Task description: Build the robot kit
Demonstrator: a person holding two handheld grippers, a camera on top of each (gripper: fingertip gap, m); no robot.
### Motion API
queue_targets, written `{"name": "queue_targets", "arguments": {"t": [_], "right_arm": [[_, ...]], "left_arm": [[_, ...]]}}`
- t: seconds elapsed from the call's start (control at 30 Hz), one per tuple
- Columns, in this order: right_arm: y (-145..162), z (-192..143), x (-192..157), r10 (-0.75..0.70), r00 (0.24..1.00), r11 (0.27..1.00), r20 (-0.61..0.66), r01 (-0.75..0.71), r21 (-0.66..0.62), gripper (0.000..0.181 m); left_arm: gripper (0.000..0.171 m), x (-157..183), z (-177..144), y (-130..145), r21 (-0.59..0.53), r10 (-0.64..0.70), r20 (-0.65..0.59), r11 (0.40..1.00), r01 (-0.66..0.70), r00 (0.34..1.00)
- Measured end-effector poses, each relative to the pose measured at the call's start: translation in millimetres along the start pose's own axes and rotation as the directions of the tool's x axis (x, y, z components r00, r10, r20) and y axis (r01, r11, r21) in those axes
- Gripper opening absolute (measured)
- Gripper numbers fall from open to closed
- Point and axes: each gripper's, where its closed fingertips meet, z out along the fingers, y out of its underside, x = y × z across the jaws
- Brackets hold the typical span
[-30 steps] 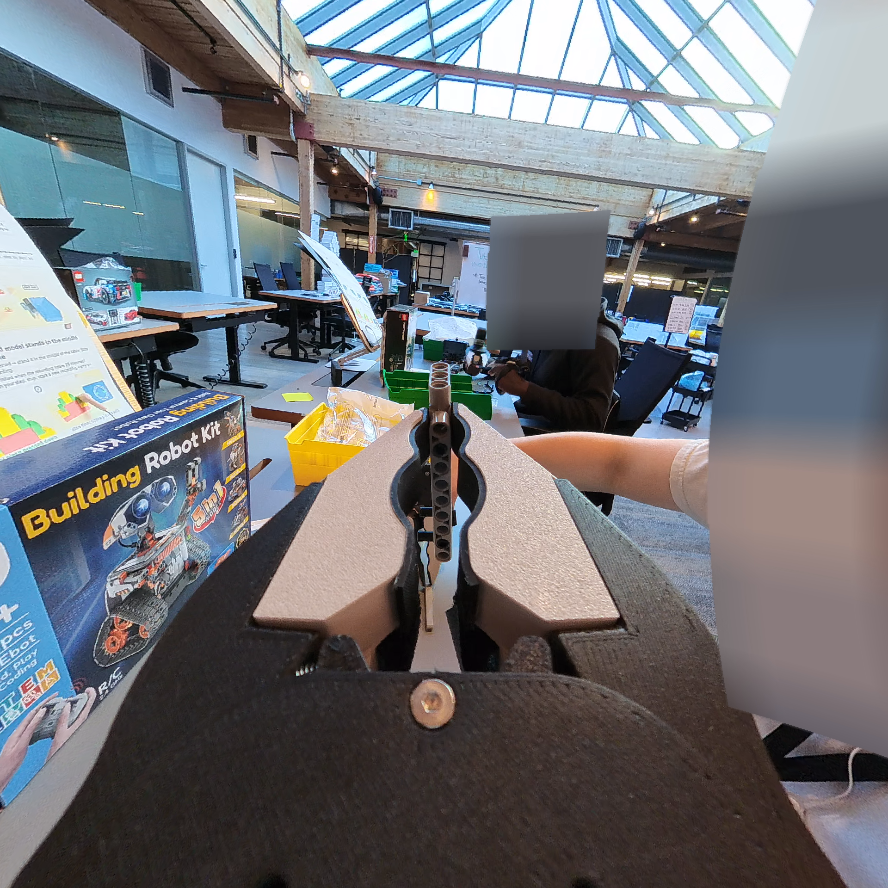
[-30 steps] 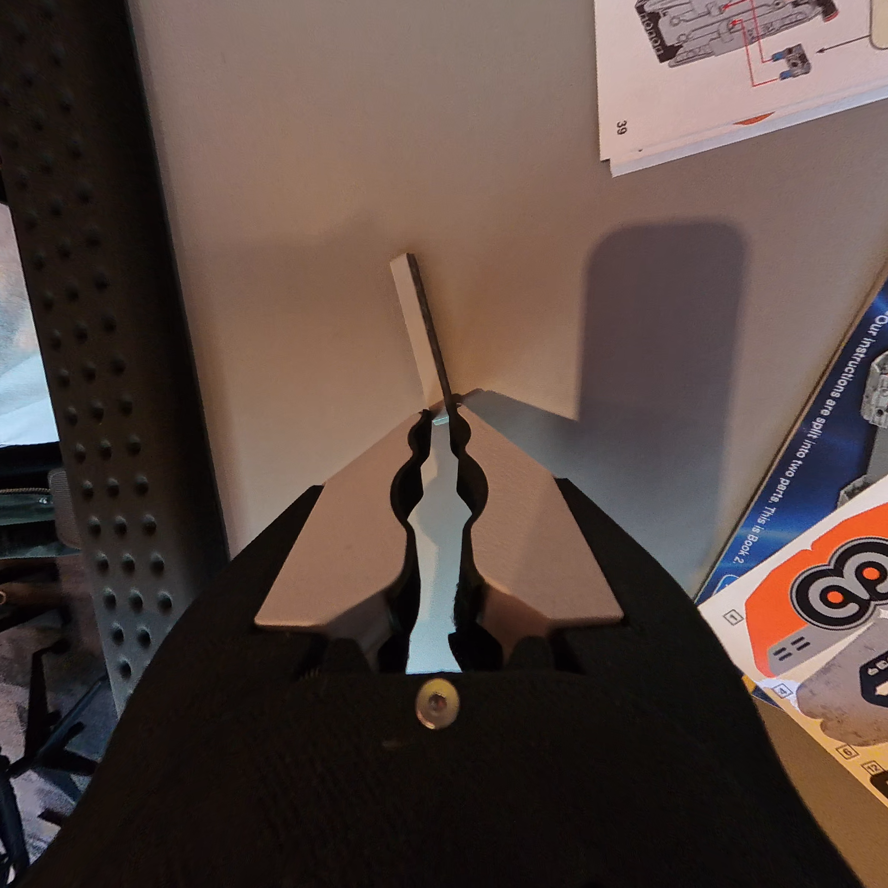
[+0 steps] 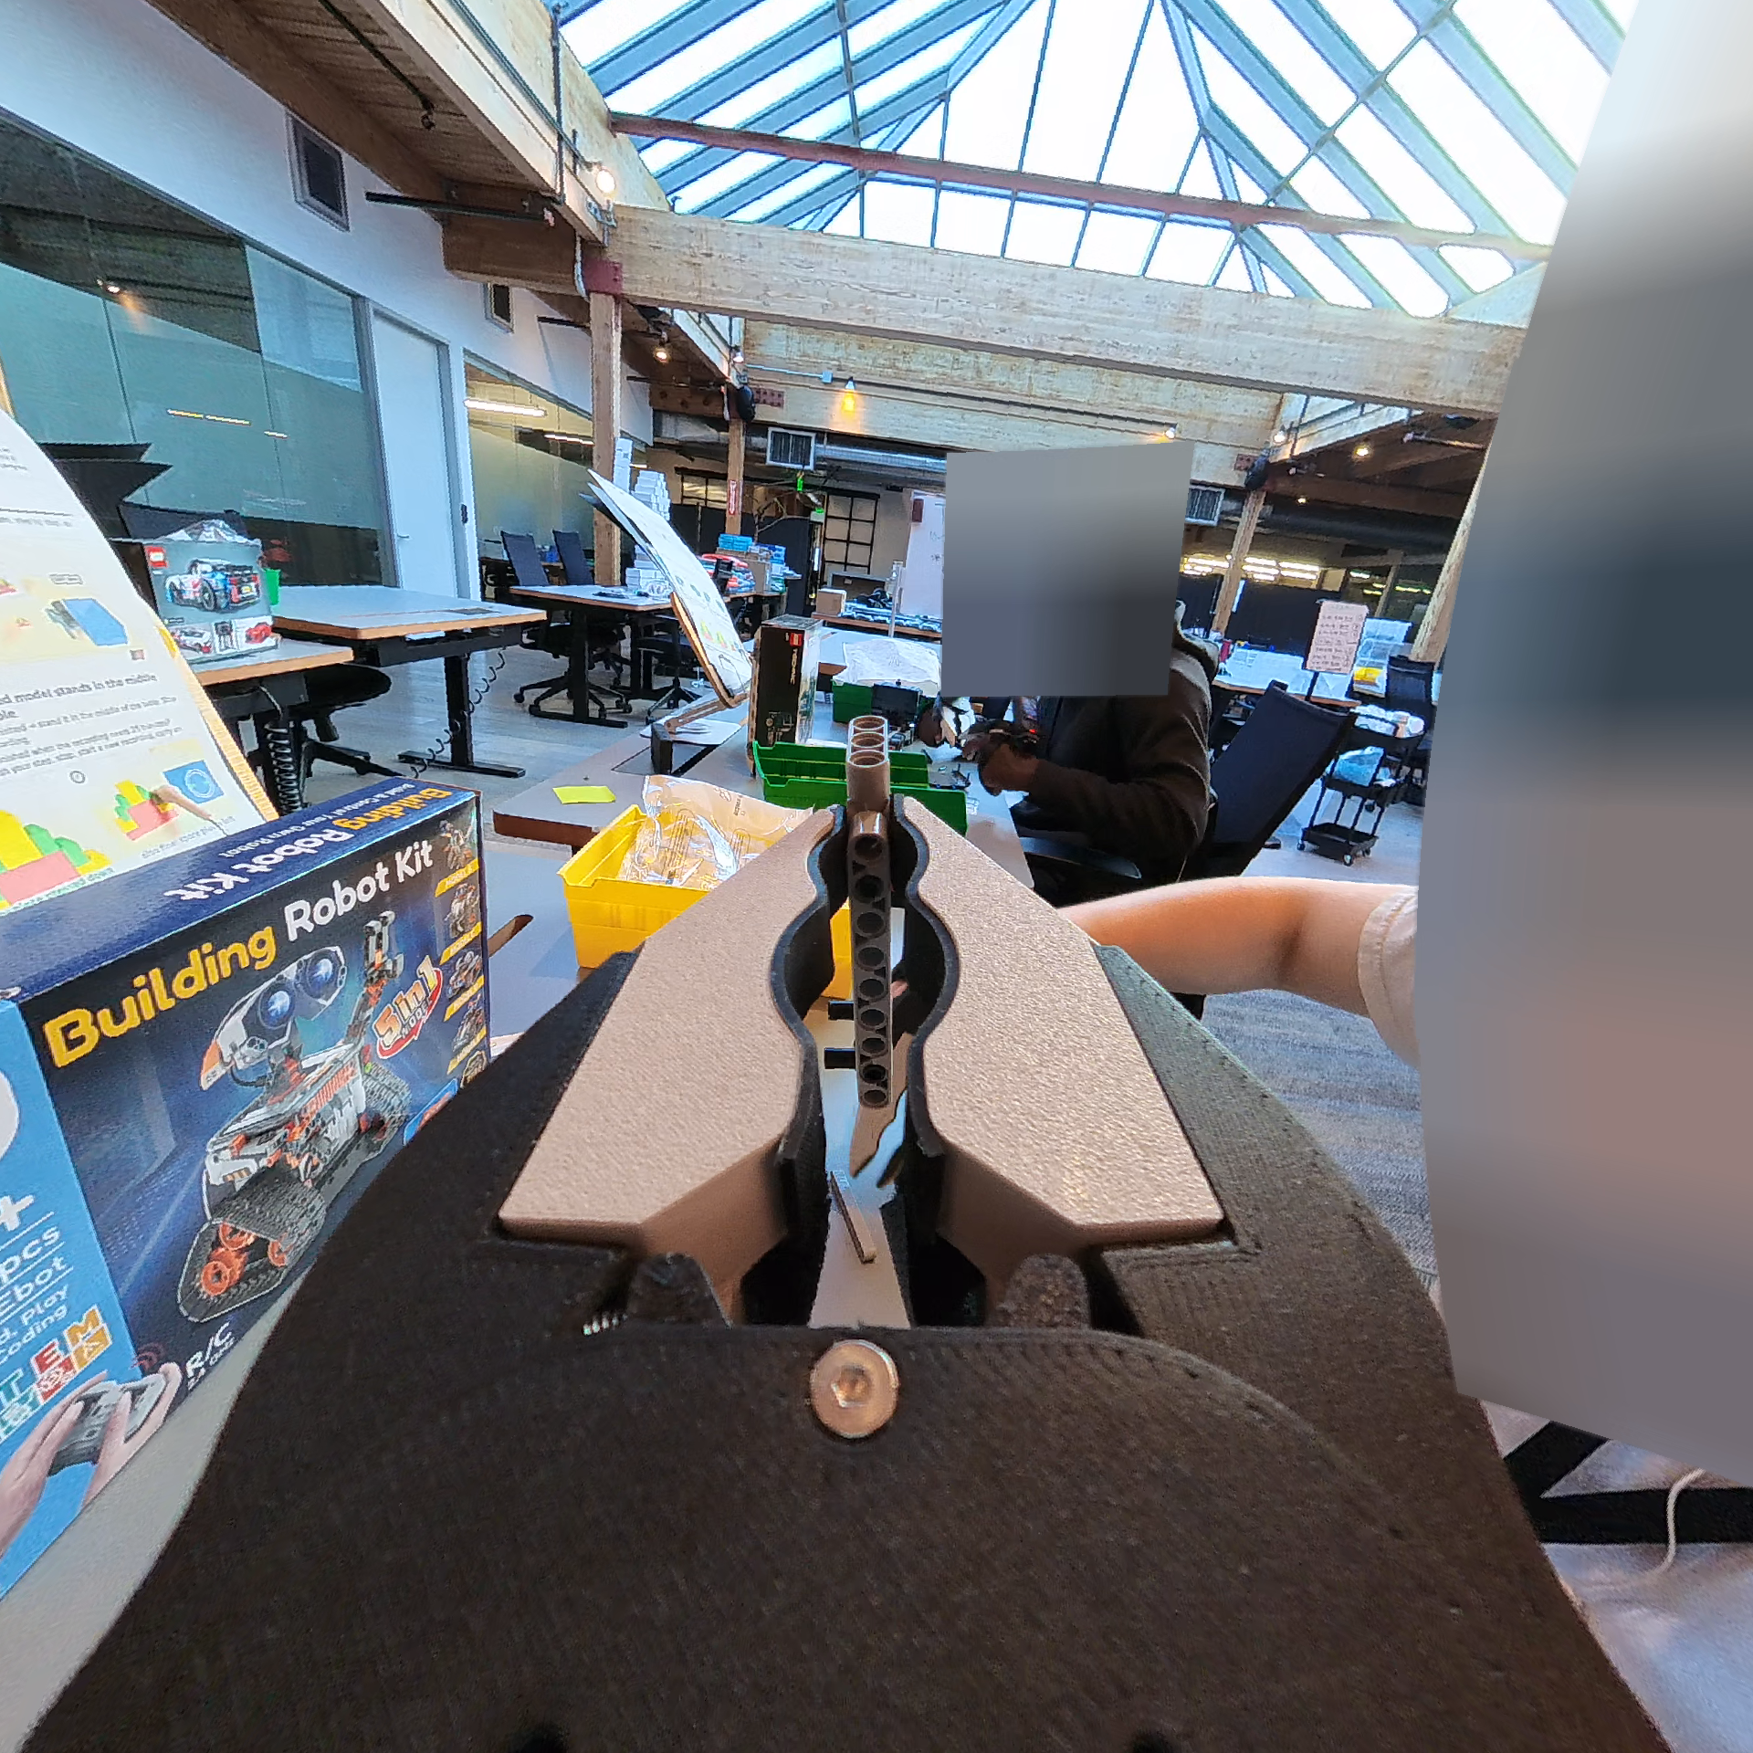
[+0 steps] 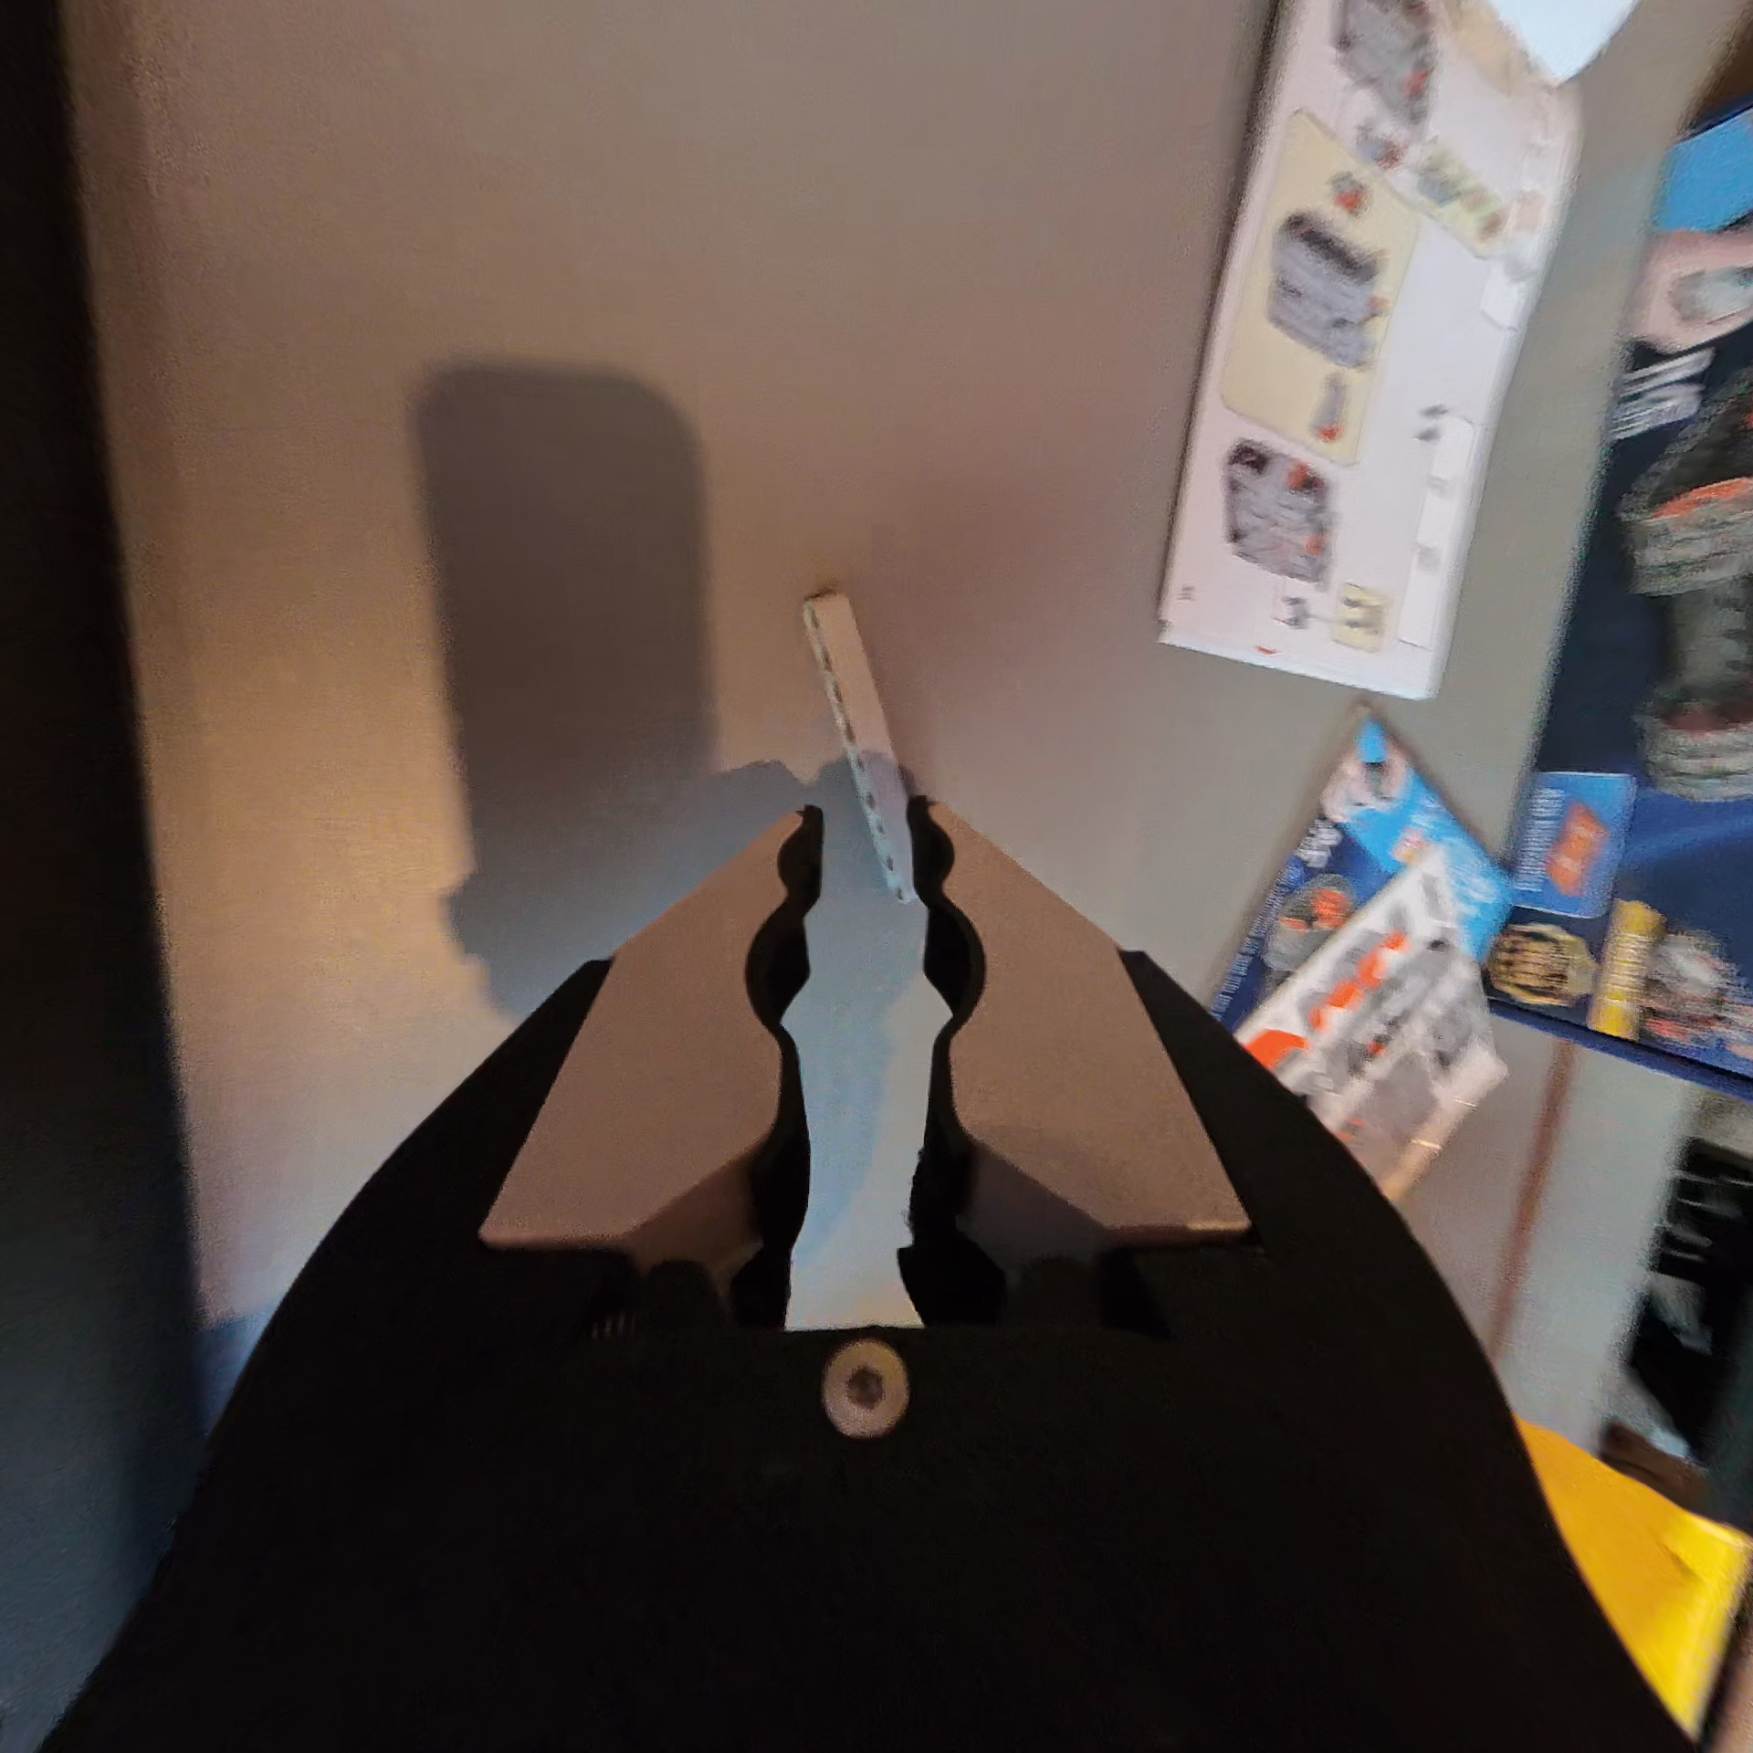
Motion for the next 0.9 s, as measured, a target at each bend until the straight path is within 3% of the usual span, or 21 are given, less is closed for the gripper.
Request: {"name": "queue_targets", "arguments": {"t": [0.07, 0.2, 0.43, 0.67, 0.9], "right_arm": [[-3.1, 6.4, 2.3, 0.079, 0.995, 0.997, 0.067, -0.080, 0.013, 0.024], [-13.7, 9.4, 4.0, 0.114, 0.980, 0.987, 0.161, -0.130, 0.093, 0.016], [-5.4, 19.0, -0.9, 0.014, 0.990, 1.000, 0.141, -0.016, 0.019, 0.008], [-12.2, 16.1, 1.7, 0.040, 0.987, 0.999, 0.153, -0.043, 0.011, 0.017], [-10.0, 13.4, -3.0, -0.009, 0.992, 1.000, 0.126, 0.009, 0.000, 0.011]], "left_arm": [[0.005, -0.3, 0.8, 0.8, -0.005, 0.001, 0.001, 1.000, -0.001, 1.000], [0.005, 0.7, 2.2, 2.6, -0.013, 0.000, -0.003, 1.000, -0.001, 1.000], [0.005, -2.7, 3.3, 4.9, -0.020, -0.010, -0.005, 1.000, 0.010, 1.000], [0.005, -0.5, 4.1, 6.3, -0.030, -0.009, -0.012, 1.000, 0.008, 1.000], [0.005, -0.5, 2.9, 4.9, -0.025, -0.010, -0.011, 1.000, 0.010, 1.000]]}}
